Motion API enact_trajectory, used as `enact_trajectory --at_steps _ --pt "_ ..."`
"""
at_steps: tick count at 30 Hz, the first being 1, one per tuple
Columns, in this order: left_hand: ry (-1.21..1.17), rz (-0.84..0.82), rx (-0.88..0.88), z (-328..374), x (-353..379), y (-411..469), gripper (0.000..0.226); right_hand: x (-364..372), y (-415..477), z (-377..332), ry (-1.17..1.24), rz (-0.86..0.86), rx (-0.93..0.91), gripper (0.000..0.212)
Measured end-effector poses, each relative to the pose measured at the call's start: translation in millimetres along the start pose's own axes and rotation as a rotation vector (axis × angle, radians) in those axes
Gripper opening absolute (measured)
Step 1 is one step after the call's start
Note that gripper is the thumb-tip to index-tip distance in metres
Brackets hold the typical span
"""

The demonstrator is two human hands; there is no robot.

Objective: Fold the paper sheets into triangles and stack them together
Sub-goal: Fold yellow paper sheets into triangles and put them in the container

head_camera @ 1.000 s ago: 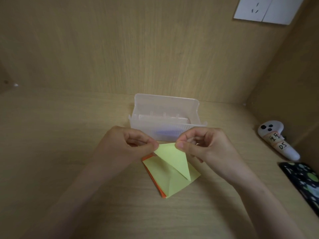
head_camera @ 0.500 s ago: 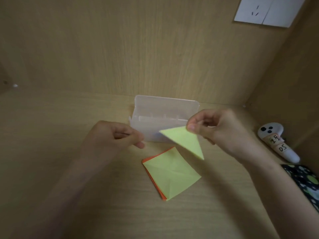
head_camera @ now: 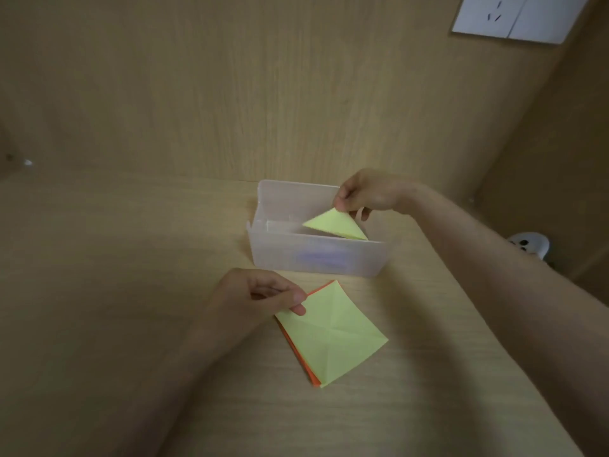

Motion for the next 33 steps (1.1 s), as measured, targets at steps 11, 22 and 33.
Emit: enact_trajectory --at_steps 11,22,33 --pt "-0.007 0.020 0.050 -7 4 1 0.007 39 22 16 -0.111 -0.111 0.111 0.008" --pt "0.002 0.037 0.054 -10 5 2 0.010 45 16 12 -0.136 -0.079 0.081 0.015" --pt "-0.006 0.032 0.068 -14 4 3 0.009 32 1 11 0.120 -0.108 0.091 0.015"
Point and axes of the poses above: each hand's wrist, its own y-axis towards the middle knuckle, its own x-axis out of the palm, z = x × y, the point moved 1 cm from there along y, towards the middle knuckle, and after that the axes turned 5 degrees about y, right-handed, at the moved point
